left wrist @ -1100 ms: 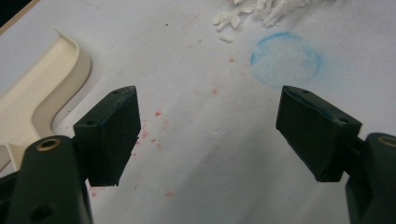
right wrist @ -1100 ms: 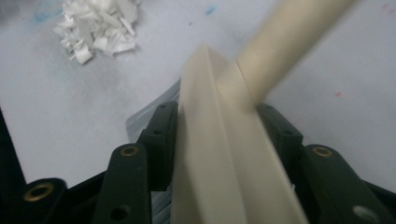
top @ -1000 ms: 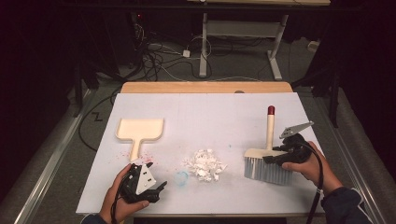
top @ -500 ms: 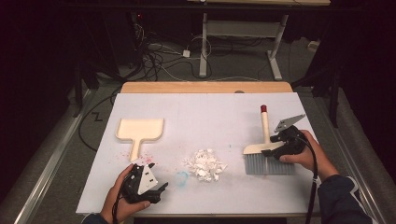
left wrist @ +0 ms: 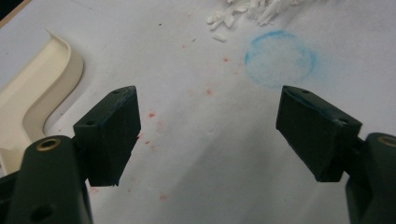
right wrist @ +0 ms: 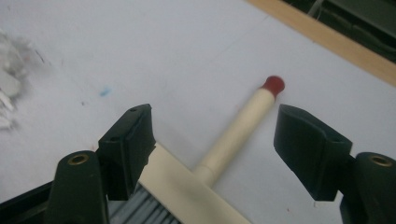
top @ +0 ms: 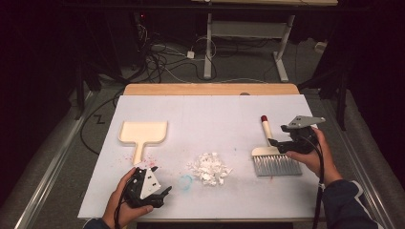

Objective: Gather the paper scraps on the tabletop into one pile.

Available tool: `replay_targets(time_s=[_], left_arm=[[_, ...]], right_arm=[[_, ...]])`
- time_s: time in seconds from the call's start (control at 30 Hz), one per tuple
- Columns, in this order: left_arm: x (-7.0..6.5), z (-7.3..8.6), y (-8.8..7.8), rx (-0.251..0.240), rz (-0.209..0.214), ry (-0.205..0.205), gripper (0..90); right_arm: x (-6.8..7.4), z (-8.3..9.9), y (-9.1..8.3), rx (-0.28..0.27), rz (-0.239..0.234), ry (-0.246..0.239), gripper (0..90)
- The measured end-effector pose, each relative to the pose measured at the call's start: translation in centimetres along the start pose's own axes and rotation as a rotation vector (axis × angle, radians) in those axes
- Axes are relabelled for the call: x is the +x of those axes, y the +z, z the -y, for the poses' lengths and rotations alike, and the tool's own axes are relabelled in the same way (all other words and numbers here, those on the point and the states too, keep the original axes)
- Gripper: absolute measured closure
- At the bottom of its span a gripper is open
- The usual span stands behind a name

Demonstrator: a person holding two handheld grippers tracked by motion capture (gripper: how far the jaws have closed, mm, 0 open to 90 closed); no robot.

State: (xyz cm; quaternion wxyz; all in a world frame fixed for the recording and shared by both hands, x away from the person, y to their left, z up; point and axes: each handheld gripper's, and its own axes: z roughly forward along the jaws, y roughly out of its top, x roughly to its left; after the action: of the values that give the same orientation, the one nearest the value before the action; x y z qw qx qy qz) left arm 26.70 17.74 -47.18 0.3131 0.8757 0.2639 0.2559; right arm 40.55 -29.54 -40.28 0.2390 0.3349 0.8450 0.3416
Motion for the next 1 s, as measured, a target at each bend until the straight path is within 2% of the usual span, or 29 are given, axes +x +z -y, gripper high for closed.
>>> replay_targets(time_s=[0.07, 0.17, 0.2, 0.43, 0.57, 0.73, 0.83, 0.93, 1.0], left_arm=[[0.0, 0.0, -0.1, -0.002, -0.002, 0.000, 20.9], [0.0, 0.1, -0.1, -0.006, -0.004, -0.002, 20.8], [0.0, 0.1, -0.1, -0.006, -0.005, -0.002, 20.8], [0.0, 0.0, -0.2, -0.008, -0.008, -0.001, 20.8], [0.1, 0.0, -0.2, -0.009, -0.009, -0.002, 20.8], [0.2, -0.1, 0.0, -0.007, -0.011, -0.001, 20.8], [0.2, -0.1, 0.0, -0.008, -0.011, -0.003, 20.8], [0.2, -0.2, 0.1, -0.006, -0.013, -0.009, 20.7], [0.2, -0.2, 0.2, -0.005, -0.013, -0.015, 20.4]], right_arm=[[0.1, -0.1, -0.5, -0.044, -0.013, 0.030, 29.3], [0.6, -0.1, -1.6, -0.106, 0.017, 0.058, 28.6], [0.8, 0.0, -2.0, -0.126, 0.014, 0.065, 28.6], [3.1, 0.5, -4.1, -0.217, 0.103, 0.042, 26.6], [4.1, 1.1, -5.0, -0.253, 0.119, 0.053, 25.7], [5.4, 2.3, -5.8, -0.269, 0.155, 0.033, 23.4], [6.0, 3.4, -6.0, -0.284, 0.138, 0.039, 23.7], [6.6, 4.7, -5.9, -0.278, 0.152, 0.023, 22.9], [6.9, 5.6, -5.6, -0.264, 0.165, -0.005, 22.0]])
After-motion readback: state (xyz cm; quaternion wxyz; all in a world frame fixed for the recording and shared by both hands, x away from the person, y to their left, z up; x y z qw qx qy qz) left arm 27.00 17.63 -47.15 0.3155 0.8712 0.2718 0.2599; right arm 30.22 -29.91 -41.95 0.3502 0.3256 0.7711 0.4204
